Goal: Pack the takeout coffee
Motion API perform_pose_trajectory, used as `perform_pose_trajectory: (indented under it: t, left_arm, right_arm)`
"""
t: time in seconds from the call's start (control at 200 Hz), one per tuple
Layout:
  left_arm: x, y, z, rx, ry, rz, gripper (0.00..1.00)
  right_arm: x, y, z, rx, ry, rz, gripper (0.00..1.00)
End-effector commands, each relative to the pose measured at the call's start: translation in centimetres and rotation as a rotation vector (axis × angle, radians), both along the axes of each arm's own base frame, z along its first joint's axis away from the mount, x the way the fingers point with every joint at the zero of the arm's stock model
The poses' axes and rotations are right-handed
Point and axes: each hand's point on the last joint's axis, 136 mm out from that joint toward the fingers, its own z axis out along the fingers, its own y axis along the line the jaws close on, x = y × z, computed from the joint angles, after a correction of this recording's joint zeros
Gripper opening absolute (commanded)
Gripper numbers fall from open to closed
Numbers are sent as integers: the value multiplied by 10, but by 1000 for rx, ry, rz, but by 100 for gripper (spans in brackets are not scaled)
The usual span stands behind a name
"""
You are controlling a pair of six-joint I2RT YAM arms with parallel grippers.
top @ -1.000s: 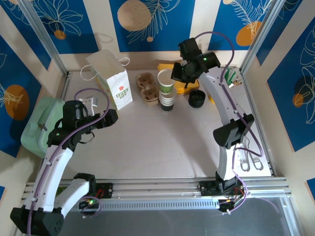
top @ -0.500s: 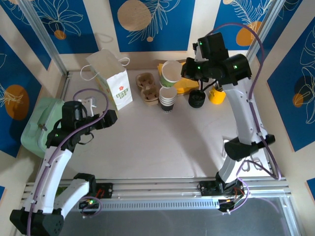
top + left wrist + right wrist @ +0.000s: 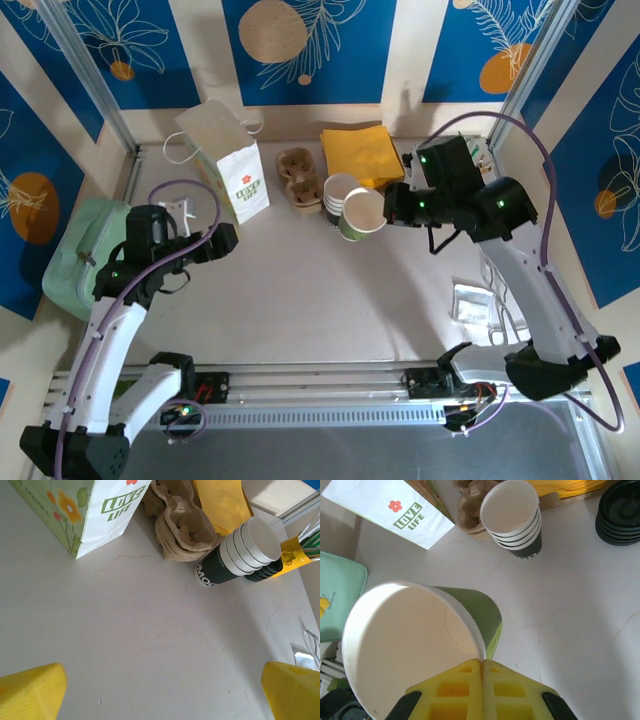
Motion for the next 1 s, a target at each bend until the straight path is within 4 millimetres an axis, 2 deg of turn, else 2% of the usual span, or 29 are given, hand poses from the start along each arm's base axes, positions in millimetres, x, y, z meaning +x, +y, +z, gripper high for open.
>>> perform_pose_trajectory:
  t: [0.0,0.24,0.475,0.745,0.995]
  left_arm:
    - [-1,0,0,12,2,-5,99]
    - [-5,0,-7,2,8,-2,99]
    - [-5,-2,-9,-16,23,-2,99]
    - [-10,-1,-15,-20,37,11,99]
    - [-10,-3,-16,-33,45,5,99]
  right_arm:
    - [-1,-2,-11,3,-33,-6,1]
    - [-10,-4,-73,-48,39,-11,0]
    - [-17,10,-123,-93,89,26,0]
    - [-27,17,-166,-111,158,31,0]
    - [-32,28,-193,-106,192,48,0]
